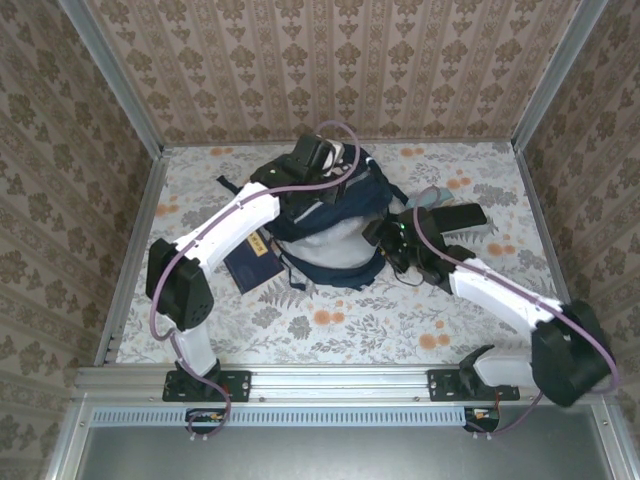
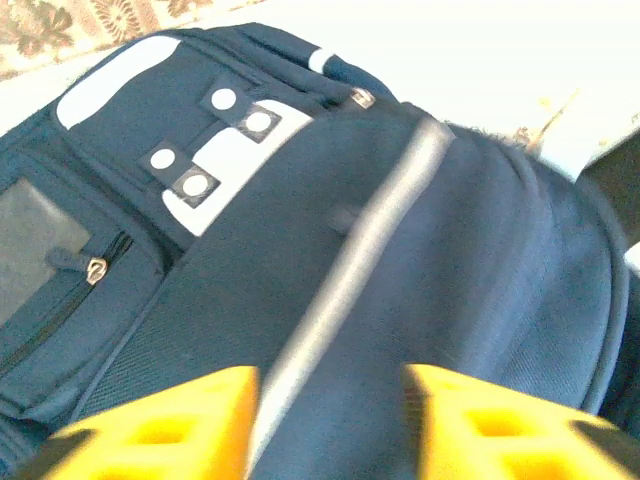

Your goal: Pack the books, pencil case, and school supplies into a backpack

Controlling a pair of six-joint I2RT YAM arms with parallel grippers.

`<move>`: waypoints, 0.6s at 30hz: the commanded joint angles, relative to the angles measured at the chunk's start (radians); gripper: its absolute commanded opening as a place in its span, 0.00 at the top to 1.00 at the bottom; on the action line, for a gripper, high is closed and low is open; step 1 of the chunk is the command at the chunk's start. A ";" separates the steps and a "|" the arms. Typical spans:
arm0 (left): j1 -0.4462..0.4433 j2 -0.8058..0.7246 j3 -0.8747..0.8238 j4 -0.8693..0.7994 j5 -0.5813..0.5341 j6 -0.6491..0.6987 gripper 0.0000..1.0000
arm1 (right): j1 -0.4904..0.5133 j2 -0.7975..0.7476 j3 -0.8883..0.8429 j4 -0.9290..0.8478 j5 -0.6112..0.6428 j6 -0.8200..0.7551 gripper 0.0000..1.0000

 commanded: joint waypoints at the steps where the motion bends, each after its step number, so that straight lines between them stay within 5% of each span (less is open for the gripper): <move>1: 0.063 -0.058 -0.027 -0.010 0.029 -0.078 0.41 | -0.009 -0.105 -0.003 -0.355 0.220 -0.156 0.19; 5: 0.147 -0.092 -0.125 -0.029 0.033 -0.148 0.34 | -0.010 -0.195 0.055 -0.530 0.320 -0.273 0.15; 11: 0.309 -0.179 -0.378 0.021 0.084 -0.278 0.33 | -0.010 -0.198 0.129 -0.541 0.302 -0.390 0.10; 18: 0.402 -0.197 -0.588 0.088 0.124 -0.314 0.55 | 0.006 -0.113 0.153 -0.433 0.204 -0.385 0.07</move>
